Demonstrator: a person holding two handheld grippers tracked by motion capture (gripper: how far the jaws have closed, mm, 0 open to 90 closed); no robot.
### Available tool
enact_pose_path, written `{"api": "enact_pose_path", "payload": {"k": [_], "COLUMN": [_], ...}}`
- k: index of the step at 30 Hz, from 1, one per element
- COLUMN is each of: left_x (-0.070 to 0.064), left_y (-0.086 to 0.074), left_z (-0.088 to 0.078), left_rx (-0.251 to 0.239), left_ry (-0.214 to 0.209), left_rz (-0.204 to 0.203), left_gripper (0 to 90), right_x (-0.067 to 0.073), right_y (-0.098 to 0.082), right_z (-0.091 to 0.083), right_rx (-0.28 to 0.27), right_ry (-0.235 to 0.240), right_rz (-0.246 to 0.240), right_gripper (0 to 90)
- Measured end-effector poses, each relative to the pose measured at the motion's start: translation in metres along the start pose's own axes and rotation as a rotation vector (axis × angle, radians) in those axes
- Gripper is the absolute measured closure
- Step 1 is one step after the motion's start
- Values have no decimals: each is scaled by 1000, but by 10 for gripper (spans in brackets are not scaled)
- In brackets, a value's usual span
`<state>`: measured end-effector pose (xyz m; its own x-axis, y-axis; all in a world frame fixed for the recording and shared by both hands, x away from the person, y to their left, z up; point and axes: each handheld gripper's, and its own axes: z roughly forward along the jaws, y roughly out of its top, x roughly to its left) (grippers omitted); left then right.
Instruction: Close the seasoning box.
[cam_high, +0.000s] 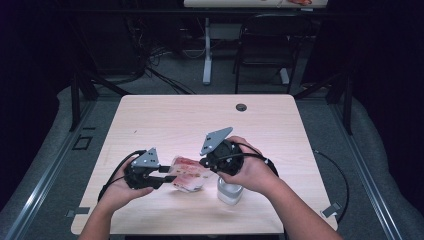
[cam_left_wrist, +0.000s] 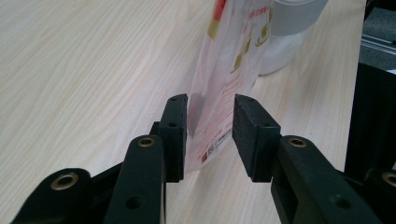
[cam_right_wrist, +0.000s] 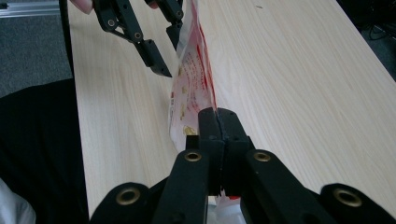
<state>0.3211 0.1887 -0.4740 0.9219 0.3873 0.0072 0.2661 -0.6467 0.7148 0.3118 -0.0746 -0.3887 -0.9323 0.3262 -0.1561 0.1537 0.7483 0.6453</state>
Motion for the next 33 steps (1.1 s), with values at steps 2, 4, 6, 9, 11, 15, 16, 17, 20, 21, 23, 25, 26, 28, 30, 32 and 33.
{"api": "enact_pose_path", "payload": {"k": [2, 4, 6, 9, 11, 15, 16, 17, 20, 21, 23, 25, 26, 28, 30, 32, 33], "left_x": [0, 0, -1, -1, -1, 0, -1, -1, 0, 0, 1, 1, 1, 2, 2, 2, 3], "left_y": [0, -1, -1, -2, -3, -4, -5, -5, -6, -6, -8, -8, -8, -8, -8, -7, -7], "left_z": [-1, -4, -5, -5, -5, -6, -6, -6, -8, -8, -10, -11, -12, -13, -14, -15, -15], "left_rx": [-8, -15, -26, -24, -22, -17, -18, -16, -23, -31, -42, -48, -54, -64, -78, -84, -86], "left_ry": [-2, -3, -1, -5, -11, -14, -16, -16, -17, -18, -21, -22, -23, -22, -19, -17, -15], "left_rz": [-3, -8, -10, -7, -4, -5, -6, -5, -15, -18, -28, -35, -38, -46, -52, -54, -54], "left_gripper": [656, 646, 650, 661, 669, 678, 679, 681, 679, 675, 666, 660, 658, 647, 632, 618, 614], "right_x": [0, 1, 1, 2, 1, 1, 1, 1, 1, 1, 2, 2, 2, 2, 2, 2, 2], "right_y": [1, 2, 3, 5, 6, 7, 7, 7, 7, 7, 8, 9, 9, 10, 11, 11, 12], "right_z": [1, 3, 4, 7, 9, 11, 12, 12, 14, 15, 16, 16, 16, 15, 15, 15, 15], "right_rx": [-10, -16, -24, -33, -34, -39, -40, -41, -46, -51, -59, -66, -71, -78, -79, -86, -90], "right_ry": [15, 21, 36, 52, 64, 76, 79, 80, 81, 79, 71, 76, 79, 75, 75, 70, 69], "right_rz": [13, 16, 23, 29, 33, 44, 48, 48, 54, 55, 60, 64, 65, 68, 67, 72, 73], "right_gripper": [887, 882, 871, 856, 843, 818, 811, 804, 760, 748, 733, 727, 724, 710, 707, 693, 683]}}
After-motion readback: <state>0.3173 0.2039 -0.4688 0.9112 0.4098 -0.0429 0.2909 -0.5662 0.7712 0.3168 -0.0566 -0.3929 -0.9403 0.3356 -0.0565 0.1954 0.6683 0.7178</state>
